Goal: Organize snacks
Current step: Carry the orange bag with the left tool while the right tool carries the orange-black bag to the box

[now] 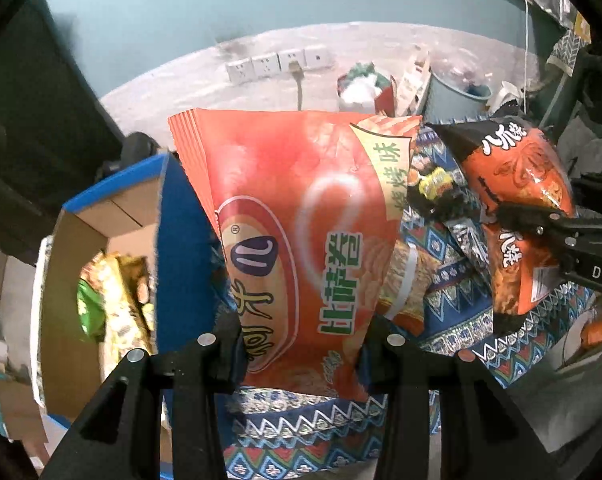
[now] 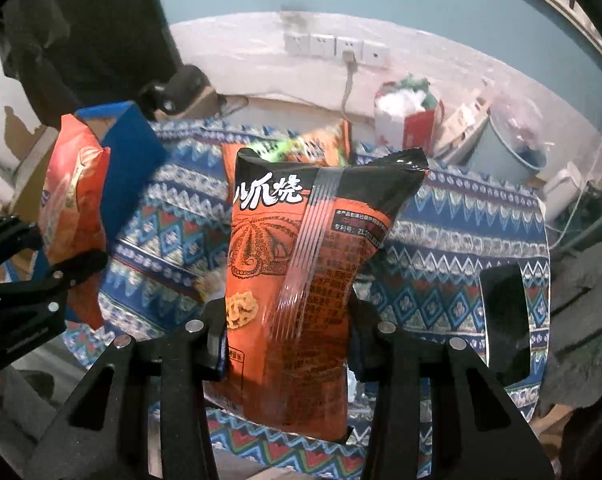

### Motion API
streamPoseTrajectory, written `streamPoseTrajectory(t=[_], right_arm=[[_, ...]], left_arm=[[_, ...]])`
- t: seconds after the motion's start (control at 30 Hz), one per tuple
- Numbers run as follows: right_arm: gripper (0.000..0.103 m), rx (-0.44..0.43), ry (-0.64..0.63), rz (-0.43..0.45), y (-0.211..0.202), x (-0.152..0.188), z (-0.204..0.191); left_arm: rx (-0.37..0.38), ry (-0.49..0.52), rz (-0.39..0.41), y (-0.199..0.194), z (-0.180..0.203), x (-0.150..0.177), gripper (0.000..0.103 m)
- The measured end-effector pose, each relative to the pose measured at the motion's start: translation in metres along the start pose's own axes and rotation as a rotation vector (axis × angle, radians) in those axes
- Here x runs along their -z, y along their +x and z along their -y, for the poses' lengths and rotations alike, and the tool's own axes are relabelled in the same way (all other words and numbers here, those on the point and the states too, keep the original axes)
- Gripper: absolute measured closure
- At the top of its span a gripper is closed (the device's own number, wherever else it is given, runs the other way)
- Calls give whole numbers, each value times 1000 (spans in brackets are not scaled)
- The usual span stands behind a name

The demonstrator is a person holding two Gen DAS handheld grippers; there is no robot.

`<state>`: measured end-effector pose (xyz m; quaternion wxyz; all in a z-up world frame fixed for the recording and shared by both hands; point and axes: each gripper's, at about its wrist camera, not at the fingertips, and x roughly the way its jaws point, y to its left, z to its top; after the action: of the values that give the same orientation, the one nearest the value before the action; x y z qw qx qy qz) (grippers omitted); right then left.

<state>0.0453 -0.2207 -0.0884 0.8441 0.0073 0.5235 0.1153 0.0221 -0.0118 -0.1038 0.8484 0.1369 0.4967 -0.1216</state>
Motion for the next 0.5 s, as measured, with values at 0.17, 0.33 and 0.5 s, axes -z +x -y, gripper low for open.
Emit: streamPoseTrajectory(t=[0.17, 0.33, 0.5], right_arm=[[61, -21, -14, 29, -8, -9, -12], [61, -41, -31, 49, -13, -19, -26], [61, -57, -50, 58, -13, -28, -41]], left_arm=[[-14, -12, 44, -14, -12, -6, 60], [-36, -21, 78, -26, -25, -8, 60], [-52, -46, 98, -34, -45, -5, 60]])
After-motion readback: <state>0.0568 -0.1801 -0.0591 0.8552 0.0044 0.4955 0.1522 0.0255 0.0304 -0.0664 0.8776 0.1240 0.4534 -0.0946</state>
